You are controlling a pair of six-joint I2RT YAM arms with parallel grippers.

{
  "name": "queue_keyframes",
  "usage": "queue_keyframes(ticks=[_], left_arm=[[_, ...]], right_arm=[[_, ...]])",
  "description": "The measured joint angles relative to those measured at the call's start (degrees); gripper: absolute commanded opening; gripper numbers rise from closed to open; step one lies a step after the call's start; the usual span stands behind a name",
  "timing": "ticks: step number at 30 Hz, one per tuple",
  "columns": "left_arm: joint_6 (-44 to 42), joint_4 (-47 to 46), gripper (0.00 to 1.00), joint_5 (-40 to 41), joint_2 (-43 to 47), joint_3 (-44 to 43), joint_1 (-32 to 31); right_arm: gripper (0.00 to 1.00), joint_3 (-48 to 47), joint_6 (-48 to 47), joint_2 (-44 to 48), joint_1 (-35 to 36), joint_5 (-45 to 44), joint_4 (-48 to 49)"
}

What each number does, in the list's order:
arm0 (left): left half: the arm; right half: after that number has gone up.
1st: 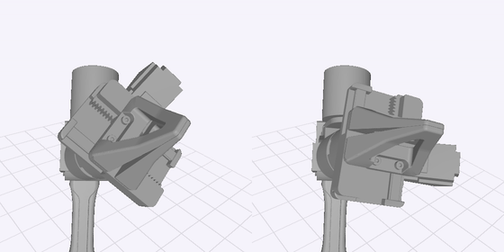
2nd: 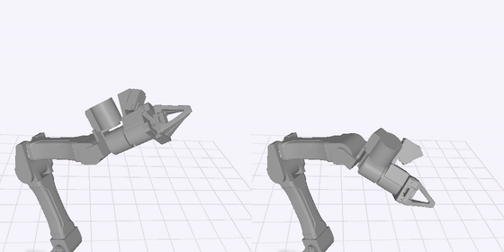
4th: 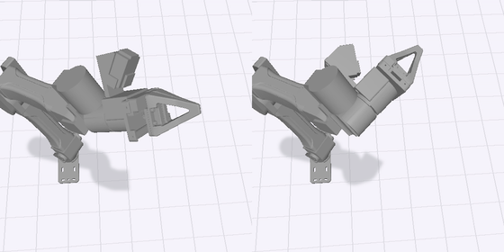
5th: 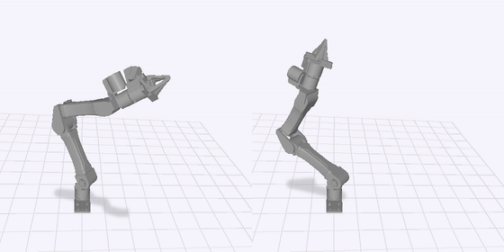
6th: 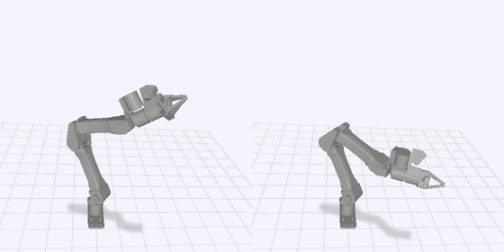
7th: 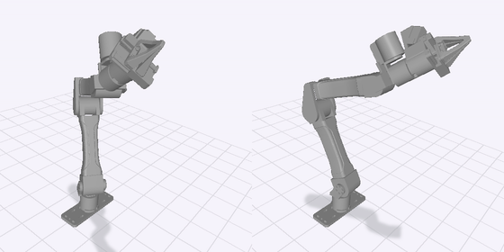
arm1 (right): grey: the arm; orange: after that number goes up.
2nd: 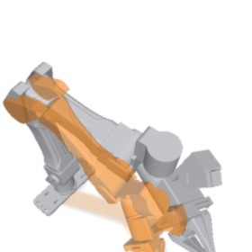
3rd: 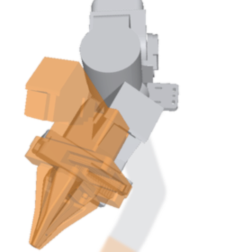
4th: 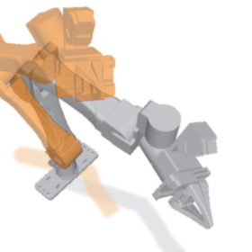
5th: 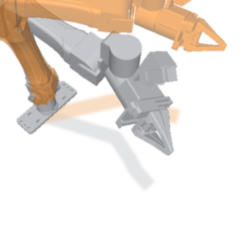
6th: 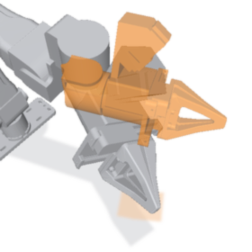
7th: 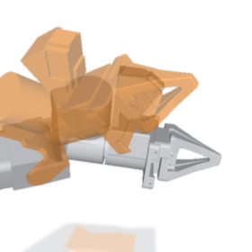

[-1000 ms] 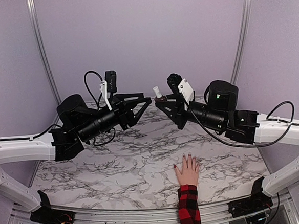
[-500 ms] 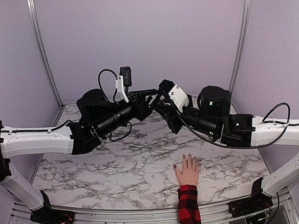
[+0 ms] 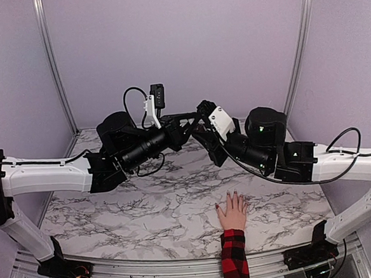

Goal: Paint the nails
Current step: Screw the nail polish bottle cap onto the nail polish bottle.

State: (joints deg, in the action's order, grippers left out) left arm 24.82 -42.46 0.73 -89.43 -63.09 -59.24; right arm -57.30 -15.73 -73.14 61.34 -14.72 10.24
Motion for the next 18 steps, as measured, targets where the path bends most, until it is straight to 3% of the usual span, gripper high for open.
queue_keyframes(ticks=[18], left_arm=[[-8.5, -2.6, 0.00, -17.8, 1.5, 0.7, 1.9]], right_arm=[[0.00, 0.0, 6.9, 3.3, -8.7, 32.2, -2.3]])
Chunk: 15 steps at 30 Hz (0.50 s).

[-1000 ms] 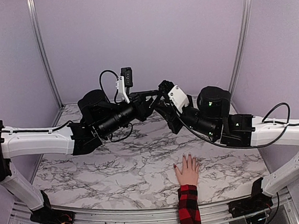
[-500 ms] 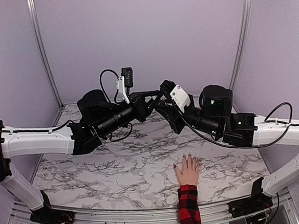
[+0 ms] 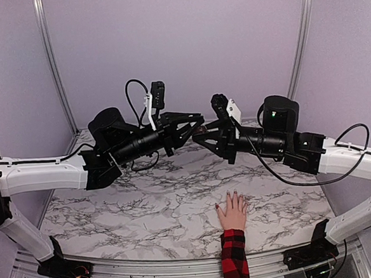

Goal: Paint the nails
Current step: Screw the nail polish bottle cap onto the nail polish bottle.

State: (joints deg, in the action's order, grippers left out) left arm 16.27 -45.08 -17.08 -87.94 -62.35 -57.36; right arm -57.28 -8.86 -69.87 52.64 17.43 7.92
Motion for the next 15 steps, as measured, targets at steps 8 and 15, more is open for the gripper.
queue_keyframes(ticks=[8, 15], left_arm=[[-3.8, -1.4, 0.00, -11.4, 0.9, 0.2, 0.5], [-5.5, -3.0, 0.00, -22.1, 1.1, 0.2, 0.6]], right_arm=[[0.00, 0.0, 2.5, 0.8, -1.2, 12.5, 0.1], [0.00, 0.0, 5.1, 0.8, -1.6, 23.8, 0.2]])
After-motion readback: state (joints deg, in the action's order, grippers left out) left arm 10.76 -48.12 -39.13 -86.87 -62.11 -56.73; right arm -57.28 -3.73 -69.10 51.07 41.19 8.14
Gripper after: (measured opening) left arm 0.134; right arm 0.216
